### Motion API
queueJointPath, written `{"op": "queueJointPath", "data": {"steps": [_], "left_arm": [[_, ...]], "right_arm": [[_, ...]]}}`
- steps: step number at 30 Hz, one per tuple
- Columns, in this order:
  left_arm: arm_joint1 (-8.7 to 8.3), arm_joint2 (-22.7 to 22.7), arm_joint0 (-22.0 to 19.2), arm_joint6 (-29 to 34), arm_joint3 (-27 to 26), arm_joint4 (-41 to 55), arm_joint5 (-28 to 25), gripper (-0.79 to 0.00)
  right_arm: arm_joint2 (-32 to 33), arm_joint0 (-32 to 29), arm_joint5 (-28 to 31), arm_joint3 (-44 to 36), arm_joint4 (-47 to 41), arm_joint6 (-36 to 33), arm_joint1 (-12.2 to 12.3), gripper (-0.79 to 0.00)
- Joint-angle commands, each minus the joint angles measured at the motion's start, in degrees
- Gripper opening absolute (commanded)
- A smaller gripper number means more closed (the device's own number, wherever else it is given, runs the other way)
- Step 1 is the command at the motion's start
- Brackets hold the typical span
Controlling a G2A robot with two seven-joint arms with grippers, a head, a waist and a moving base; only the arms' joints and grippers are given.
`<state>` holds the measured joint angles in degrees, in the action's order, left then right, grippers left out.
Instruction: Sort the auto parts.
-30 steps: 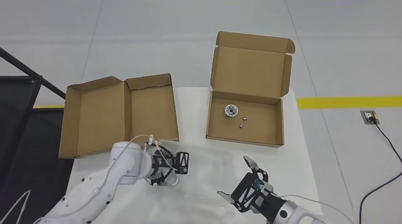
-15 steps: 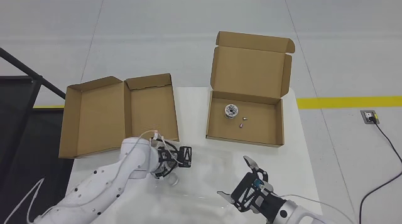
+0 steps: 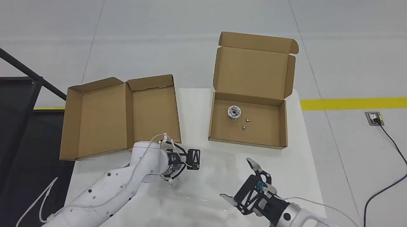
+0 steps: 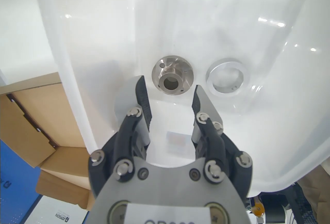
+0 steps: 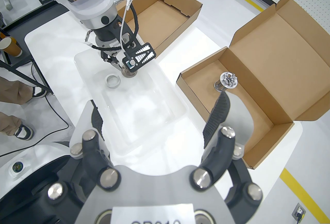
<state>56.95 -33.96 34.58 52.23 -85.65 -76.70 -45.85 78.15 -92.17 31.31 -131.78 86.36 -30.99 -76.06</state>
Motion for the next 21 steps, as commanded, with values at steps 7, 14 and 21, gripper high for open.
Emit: {"op": "queueJointPath", "data": {"steps": [7, 14, 21], "left_arm": [[1.19, 0.76, -0.66, -0.28, 2.57, -0.08, -0.3, -0.409], [2.13, 1.19, -1.16, -0.58, 4.55, 0.06, -0.71, -0.422], [3.03, 1.6, -1.58, -0.82, 6.33, 0.2, -1.19, -0.443]], "right_arm": [[0.0, 0.0, 0.0, 0.0, 0.0, 0.0, 0.0, 0.0], [0.0, 0.0, 0.0, 0.0, 0.0, 0.0, 0.0, 0.0], [0.0, 0.0, 0.0, 0.0, 0.0, 0.0, 0.0, 0.0]]}}
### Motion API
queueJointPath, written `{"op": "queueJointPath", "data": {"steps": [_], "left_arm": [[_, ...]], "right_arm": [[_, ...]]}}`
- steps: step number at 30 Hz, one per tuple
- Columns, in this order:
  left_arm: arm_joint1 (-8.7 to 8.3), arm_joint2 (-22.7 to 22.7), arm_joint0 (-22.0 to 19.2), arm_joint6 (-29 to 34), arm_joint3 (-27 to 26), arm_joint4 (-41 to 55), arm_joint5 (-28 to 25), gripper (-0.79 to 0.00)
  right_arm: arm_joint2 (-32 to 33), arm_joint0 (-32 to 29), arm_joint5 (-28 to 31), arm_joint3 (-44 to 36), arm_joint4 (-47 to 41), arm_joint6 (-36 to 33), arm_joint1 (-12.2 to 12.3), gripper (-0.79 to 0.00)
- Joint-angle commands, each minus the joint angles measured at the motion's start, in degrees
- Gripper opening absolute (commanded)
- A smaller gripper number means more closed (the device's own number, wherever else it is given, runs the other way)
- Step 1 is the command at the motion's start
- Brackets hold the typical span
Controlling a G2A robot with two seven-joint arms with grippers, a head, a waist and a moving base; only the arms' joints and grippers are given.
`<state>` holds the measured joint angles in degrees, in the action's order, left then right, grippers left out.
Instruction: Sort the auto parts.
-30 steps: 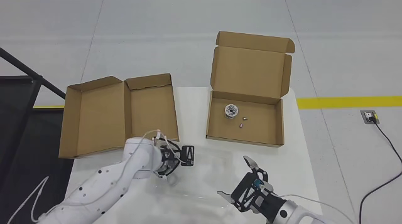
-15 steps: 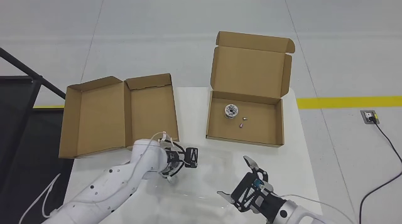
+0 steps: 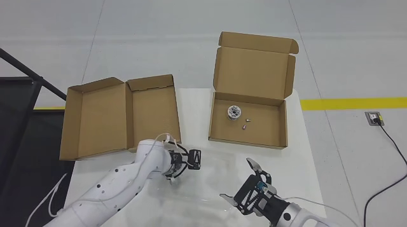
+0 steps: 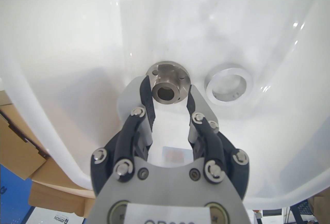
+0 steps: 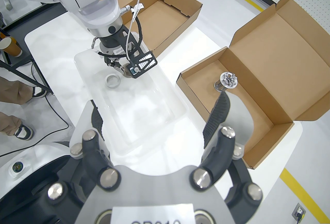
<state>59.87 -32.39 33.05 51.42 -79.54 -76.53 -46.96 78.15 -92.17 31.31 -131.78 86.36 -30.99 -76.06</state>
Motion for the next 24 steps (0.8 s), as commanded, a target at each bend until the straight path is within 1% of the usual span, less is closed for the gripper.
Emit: {"op": "queueJointPath", "data": {"steps": [1, 9, 14, 15, 18, 20, 24], "left_arm": [[0.22, 0.06, -0.06, 0.01, 0.45, 0.09, -0.17, -0.443], [0.95, 0.15, -0.25, -0.1, 1.94, -0.18, -0.52, -0.453], [1.22, -0.18, -0.16, -0.21, 2.54, -0.28, -0.49, -0.502], [1.26, -0.24, -0.12, -0.22, 2.61, -0.31, -0.55, -0.529], [1.38, -0.47, 0.01, -0.19, 2.83, -0.29, -0.62, -0.646], [1.4, -0.68, 0.12, -0.16, 2.85, -0.41, -0.75, -0.785], [1.08, -1.92, 0.56, 0.1, 2.05, -0.21, -1.04, -0.785]], "right_arm": [[0.0, 0.0, 0.0, 0.0, 0.0, 0.0, 0.0, 0.0], [0.0, 0.0, 0.0, 0.0, 0.0, 0.0, 0.0, 0.0], [0.0, 0.0, 0.0, 0.0, 0.0, 0.0, 0.0, 0.0], [0.0, 0.0, 0.0, 0.0, 0.0, 0.0, 0.0, 0.0], [0.0, 0.0, 0.0, 0.0, 0.0, 0.0, 0.0, 0.0], [0.0, 0.0, 0.0, 0.0, 0.0, 0.0, 0.0, 0.0], [0.0, 0.0, 0.0, 0.0, 0.0, 0.0, 0.0, 0.0]]}}
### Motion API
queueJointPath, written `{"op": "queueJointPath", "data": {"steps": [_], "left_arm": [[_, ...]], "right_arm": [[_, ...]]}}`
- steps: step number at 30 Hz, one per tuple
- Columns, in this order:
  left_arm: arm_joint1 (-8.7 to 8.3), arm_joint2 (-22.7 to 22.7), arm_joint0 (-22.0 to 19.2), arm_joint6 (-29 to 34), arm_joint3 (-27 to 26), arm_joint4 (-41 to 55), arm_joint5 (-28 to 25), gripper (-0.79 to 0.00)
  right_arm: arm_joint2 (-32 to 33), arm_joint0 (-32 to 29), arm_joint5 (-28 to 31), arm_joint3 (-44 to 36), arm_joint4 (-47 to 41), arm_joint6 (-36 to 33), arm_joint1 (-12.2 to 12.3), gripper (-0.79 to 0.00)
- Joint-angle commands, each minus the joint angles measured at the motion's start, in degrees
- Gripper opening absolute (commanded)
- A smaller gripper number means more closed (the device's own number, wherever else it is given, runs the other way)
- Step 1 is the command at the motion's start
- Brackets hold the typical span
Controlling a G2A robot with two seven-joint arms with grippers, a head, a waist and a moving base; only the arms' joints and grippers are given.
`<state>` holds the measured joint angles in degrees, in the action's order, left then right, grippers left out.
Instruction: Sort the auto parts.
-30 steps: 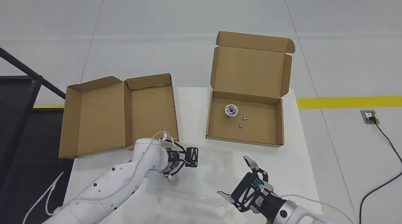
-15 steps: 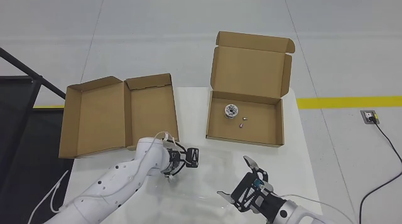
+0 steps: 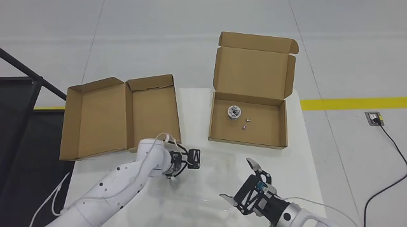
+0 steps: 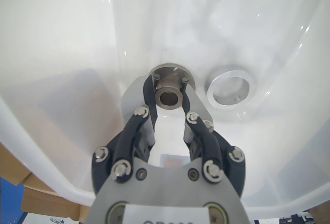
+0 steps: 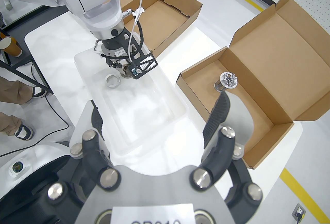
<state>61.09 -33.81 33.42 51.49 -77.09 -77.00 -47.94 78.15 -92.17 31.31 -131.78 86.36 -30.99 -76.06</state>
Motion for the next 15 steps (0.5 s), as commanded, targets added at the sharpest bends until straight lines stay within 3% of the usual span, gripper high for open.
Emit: {"op": "queueJointPath", "data": {"steps": [1, 7, 15], "left_arm": [[-0.36, -1.08, 0.44, 0.05, -0.9, 0.65, -0.3, -0.785], [-2.47, -6.02, 3.42, 1.98, -7.04, 1.9, -1.01, -0.785], [-7.09, -15.17, 11.73, 4.88, -21.07, 1.16, 0.02, -0.785]], "right_arm": [[0.0, 0.0, 0.0, 0.0, 0.0, 0.0, 0.0, 0.0], [0.0, 0.0, 0.0, 0.0, 0.0, 0.0, 0.0, 0.0], [0.0, 0.0, 0.0, 0.0, 0.0, 0.0, 0.0, 0.0]]}}
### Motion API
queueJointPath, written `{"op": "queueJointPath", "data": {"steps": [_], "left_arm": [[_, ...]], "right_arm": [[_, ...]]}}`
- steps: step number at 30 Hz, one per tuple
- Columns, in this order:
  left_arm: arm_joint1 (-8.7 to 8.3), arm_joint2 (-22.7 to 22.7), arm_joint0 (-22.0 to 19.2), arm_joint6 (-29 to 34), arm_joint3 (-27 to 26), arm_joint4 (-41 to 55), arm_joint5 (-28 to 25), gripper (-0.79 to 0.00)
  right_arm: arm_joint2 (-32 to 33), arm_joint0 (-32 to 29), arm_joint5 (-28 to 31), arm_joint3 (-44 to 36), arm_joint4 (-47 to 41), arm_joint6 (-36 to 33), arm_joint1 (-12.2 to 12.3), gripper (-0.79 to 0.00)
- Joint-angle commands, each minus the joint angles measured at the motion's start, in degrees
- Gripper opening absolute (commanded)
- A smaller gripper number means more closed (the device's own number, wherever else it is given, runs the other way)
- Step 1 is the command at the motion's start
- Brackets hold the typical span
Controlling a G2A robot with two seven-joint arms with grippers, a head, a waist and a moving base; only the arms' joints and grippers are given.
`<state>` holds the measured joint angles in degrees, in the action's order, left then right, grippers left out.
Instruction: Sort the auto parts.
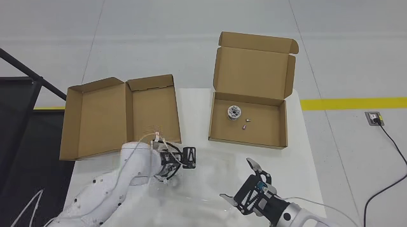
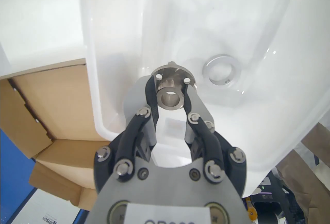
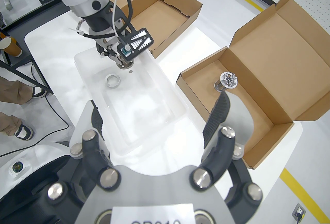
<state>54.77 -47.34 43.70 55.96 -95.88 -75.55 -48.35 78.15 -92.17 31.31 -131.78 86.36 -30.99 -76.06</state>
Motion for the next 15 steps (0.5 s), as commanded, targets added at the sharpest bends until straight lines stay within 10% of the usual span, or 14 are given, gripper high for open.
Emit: {"op": "queueJointPath", "data": {"steps": [1, 15], "left_arm": [[-1.44, -3.28, 2.79, 0.75, -4.14, -0.28, 0.77, -0.785], [-7.68, -32.4, 21.38, -10.4, -14.19, -1.71, 3.68, -0.785]], "right_arm": [[0.0, 0.0, 0.0, 0.0, 0.0, 0.0, 0.0, 0.0], [0.0, 0.0, 0.0, 0.0, 0.0, 0.0, 0.0, 0.0]]}}
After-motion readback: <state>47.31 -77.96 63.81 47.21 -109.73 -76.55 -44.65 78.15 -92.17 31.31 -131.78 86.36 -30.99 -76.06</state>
